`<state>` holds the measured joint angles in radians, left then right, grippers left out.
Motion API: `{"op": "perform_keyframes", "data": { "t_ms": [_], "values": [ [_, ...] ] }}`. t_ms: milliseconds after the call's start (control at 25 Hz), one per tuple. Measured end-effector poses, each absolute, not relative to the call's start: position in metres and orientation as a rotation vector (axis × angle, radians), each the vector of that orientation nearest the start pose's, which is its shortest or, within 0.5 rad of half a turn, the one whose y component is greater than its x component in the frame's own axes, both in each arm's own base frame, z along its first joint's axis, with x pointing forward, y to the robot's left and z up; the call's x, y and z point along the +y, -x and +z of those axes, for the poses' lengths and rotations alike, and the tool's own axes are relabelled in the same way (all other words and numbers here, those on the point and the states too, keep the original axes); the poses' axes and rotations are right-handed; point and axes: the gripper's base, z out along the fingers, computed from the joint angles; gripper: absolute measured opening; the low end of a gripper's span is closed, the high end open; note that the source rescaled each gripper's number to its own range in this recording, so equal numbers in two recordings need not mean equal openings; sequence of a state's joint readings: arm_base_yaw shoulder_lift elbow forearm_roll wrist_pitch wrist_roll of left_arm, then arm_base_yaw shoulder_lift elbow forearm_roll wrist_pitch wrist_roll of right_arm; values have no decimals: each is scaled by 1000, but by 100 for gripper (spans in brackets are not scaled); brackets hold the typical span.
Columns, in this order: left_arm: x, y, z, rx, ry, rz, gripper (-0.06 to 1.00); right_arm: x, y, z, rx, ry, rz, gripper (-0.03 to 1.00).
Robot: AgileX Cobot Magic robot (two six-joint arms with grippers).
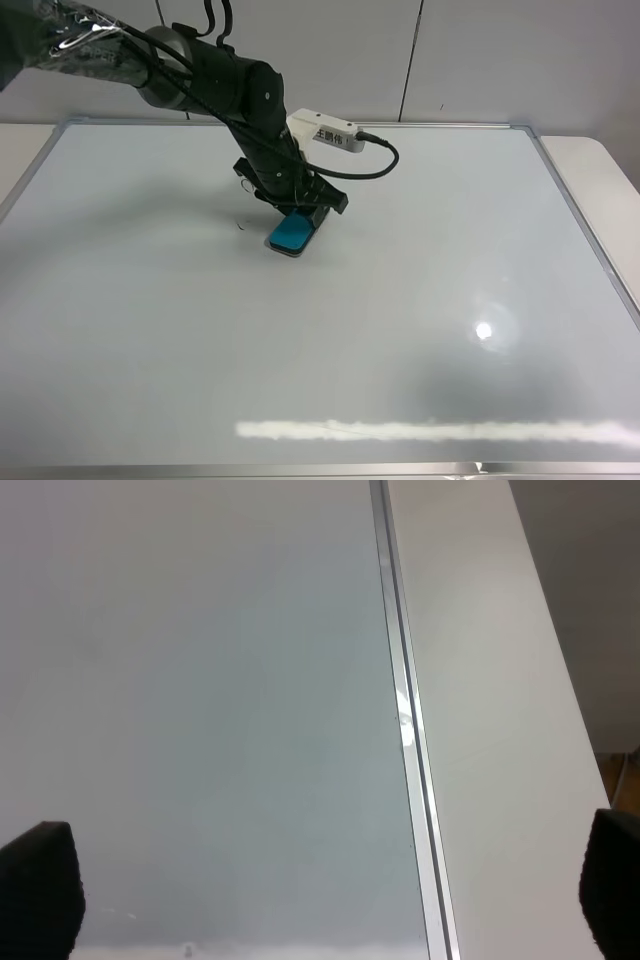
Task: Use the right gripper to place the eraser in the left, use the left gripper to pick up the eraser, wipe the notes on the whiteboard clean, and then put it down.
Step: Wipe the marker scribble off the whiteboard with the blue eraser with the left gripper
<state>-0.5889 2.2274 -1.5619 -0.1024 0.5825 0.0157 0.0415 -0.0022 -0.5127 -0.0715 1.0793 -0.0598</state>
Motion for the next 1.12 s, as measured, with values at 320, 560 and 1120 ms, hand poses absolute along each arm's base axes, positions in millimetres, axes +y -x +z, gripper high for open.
{"op": "perform_keyframes", "data": {
  "t_ms": [320, 560, 1120],
  "values": [
    [-231, -398, 121, 2671, -687, -218, 0, -6, 7, 279, 2045, 99, -97, 100],
    [-167, -430, 122, 2671, -610, -133, 0, -6, 7, 279, 2045, 99, -97, 100],
    [-136, -442, 122, 2660, -597, -100, 0, -6, 7, 279, 2045, 99, -97, 100]
  ]
}}
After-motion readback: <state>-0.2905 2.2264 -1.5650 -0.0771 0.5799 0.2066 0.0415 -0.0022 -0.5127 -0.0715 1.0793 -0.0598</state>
